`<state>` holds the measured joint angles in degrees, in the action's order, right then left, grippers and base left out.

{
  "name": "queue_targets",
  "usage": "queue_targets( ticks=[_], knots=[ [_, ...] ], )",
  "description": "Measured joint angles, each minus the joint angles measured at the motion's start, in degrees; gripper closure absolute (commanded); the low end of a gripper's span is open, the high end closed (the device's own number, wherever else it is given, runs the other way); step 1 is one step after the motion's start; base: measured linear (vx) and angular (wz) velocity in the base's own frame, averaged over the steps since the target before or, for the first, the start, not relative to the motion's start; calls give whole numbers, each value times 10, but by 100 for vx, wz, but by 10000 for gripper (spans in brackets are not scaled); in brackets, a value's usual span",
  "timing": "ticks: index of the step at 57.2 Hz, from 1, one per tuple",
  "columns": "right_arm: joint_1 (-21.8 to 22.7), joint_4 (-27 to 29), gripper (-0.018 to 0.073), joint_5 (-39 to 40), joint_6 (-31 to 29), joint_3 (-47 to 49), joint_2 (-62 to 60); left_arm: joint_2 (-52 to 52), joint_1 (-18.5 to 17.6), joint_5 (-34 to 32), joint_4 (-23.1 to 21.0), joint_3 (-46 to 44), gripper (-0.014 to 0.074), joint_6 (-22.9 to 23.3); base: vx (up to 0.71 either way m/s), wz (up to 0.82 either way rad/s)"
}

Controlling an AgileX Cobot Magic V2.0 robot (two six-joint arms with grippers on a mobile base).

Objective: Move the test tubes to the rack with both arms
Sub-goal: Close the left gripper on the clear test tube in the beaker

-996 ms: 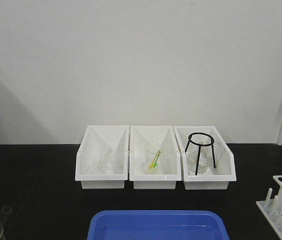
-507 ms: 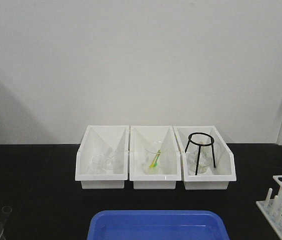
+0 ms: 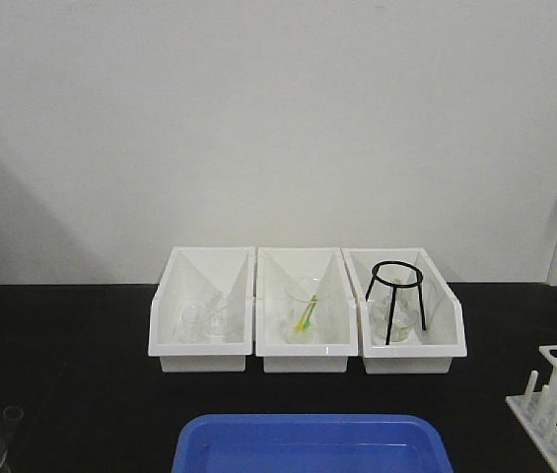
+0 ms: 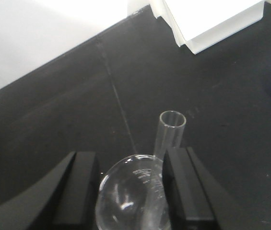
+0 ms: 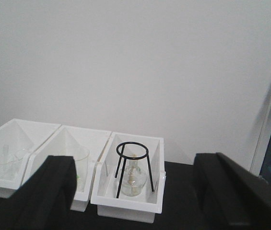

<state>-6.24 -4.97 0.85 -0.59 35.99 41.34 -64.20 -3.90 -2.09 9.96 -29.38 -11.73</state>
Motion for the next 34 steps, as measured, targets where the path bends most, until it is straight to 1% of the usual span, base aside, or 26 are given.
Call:
queue_targets(
  ticks=[11, 15, 19, 24, 34],
  knots=[
    [0, -1, 65, 7, -13, 0, 0, -21, 0, -4, 0, 0, 261, 2, 0, 0],
    [0, -1, 68, 8, -14, 0, 0, -24, 0, -4, 0, 0, 262, 16, 0, 0],
    [0, -1, 68, 9, -15, 0, 0, -26, 0, -3, 0, 0, 252, 41, 0, 0],
    [0, -1, 68, 9, -15, 0, 0, -28, 0, -3, 0, 0, 212, 64, 0, 0],
    [0, -1, 68, 9, -15, 0, 0, -42, 0, -4, 0, 0, 84, 71, 0, 0]
  ],
)
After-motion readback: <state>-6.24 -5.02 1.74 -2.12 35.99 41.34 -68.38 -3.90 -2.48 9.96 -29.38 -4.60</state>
